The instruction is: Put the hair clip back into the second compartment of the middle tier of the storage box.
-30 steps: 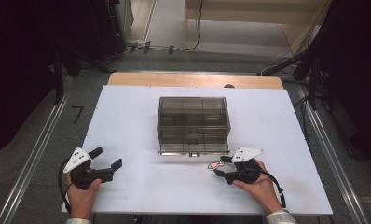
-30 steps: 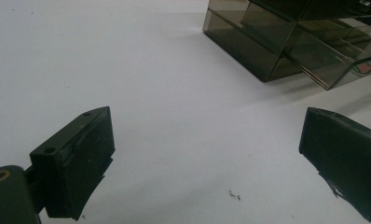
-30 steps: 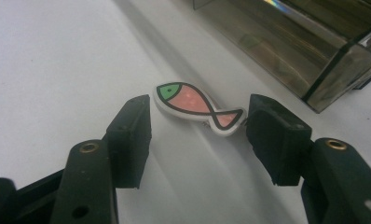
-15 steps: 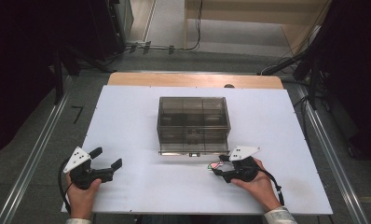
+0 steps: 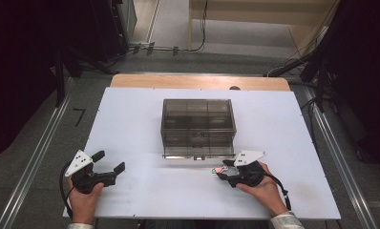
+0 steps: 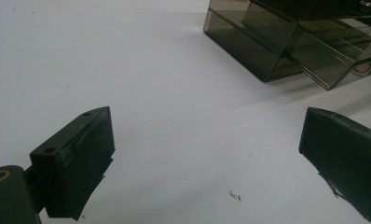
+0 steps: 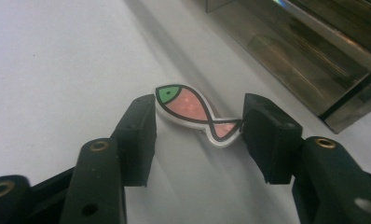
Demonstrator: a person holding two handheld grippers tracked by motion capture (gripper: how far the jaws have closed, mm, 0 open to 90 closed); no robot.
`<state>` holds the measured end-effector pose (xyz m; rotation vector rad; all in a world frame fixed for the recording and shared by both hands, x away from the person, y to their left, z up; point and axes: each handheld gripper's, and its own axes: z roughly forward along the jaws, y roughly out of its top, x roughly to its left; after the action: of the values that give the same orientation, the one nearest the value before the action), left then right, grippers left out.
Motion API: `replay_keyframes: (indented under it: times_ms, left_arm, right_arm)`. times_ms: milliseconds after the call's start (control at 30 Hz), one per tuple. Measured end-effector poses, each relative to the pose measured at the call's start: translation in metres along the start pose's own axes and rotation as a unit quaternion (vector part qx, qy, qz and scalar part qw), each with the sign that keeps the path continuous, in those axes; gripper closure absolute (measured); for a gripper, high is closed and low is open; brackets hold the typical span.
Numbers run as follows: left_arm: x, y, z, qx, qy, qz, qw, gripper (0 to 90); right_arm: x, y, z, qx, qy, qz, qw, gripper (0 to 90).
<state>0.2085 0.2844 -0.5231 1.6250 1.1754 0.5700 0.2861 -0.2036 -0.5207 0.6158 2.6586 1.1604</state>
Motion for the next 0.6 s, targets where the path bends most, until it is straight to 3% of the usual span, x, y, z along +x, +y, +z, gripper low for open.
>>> replay_keyframes:
  times_ms: [600]
  left_arm:
    - [0.0001, 0.0000, -0.0002, -0.001, -0.001, 0.000, 1.0000, 3.8]
  right_arm:
    - [0.0038, -0.0015, -0.0027, 0.005, 0.010, -0.019, 0.9998, 53.7]
